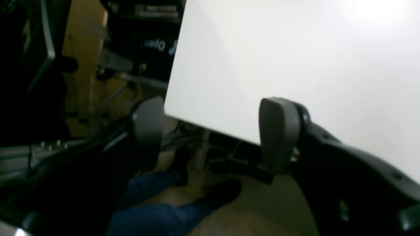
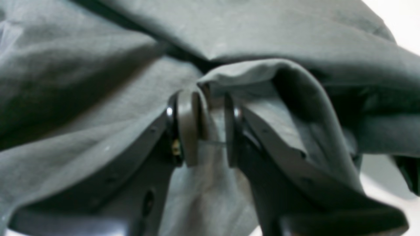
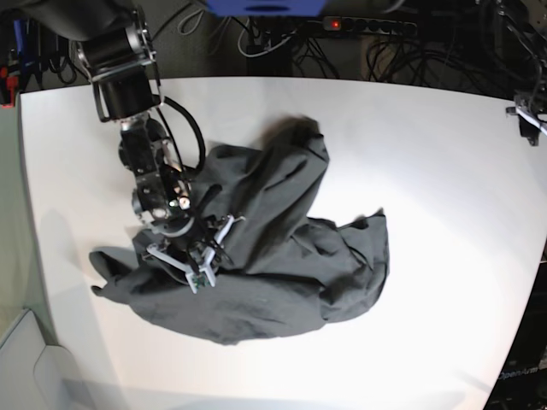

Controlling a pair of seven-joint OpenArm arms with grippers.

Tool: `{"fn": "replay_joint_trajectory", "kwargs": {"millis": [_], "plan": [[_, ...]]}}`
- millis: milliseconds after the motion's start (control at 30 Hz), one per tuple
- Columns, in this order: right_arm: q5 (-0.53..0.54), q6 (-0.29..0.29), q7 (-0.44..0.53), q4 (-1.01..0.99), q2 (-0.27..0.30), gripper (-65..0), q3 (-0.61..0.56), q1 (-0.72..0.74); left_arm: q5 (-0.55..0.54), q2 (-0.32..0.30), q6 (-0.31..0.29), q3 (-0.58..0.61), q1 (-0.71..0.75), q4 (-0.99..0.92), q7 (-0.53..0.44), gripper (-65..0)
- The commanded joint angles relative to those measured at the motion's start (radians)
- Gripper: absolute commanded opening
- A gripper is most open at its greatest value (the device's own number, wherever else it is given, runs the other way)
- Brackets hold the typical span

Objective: Layout the t-shirt on the table in an organized manner, then fold the t-shirt properly
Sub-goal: 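Pull the grasped fabric away from the shirt with the right gripper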

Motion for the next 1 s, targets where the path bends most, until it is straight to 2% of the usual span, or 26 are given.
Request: {"fn": "replay_joint_trajectory", "kwargs": {"millis": [0,267,567,633,700,733,833,967], "plan": [[0.003,-0.002,0.024,0.014,-0.001,-49.8,0.002,0.028,-0.003,-0.015,0.005,-0.003,-0.002,0.015,-0.013,-20.9],[0.003,-0.002,0.024,0.01,-0.001,-49.8,0.002,0.028,-0.003,-0.003,0.005,-0.003,-0.002,0.015,-0.014,-20.9],[0.003,-0.002,0.025,-0.11,-0.005,-50.2,0.002,0.064,-0.003,-0.003,0.005,-0.003,-0.003,0.015,-0.019,-20.9],[0.005,-0.002,0.025,-0.108,-0.005,-53.5,0.002,0.063,-0.003,-0.003,0.005,-0.003,-0.003,0.015,-0.019,-20.9],[0.005,-0.002,0.025,-0.105,-0.002,-62.5,0.002,0.063,-0.003,-0.003,0.005,-0.003,-0.003,0.015,-0.019,-20.9],[0.005,-0.002,0.025,-0.104,-0.002,-65.0,0.002,0.064,-0.003,-0.003,0.005,-0.003,-0.003,0.015,-0.019,-20.9],[0.005,-0.002,0.025,-0.039,-0.001,-65.0,0.002,0.055,-0.003,-0.003,0.005,-0.003,-0.003,0.015,-0.019,-20.9],[0.005,-0.002,0.018,0.143,0.024,-65.0,0.002,-0.002,-0.006,-0.003,0.005,-0.003,-0.005,0.015,-0.019,-20.9]]}}
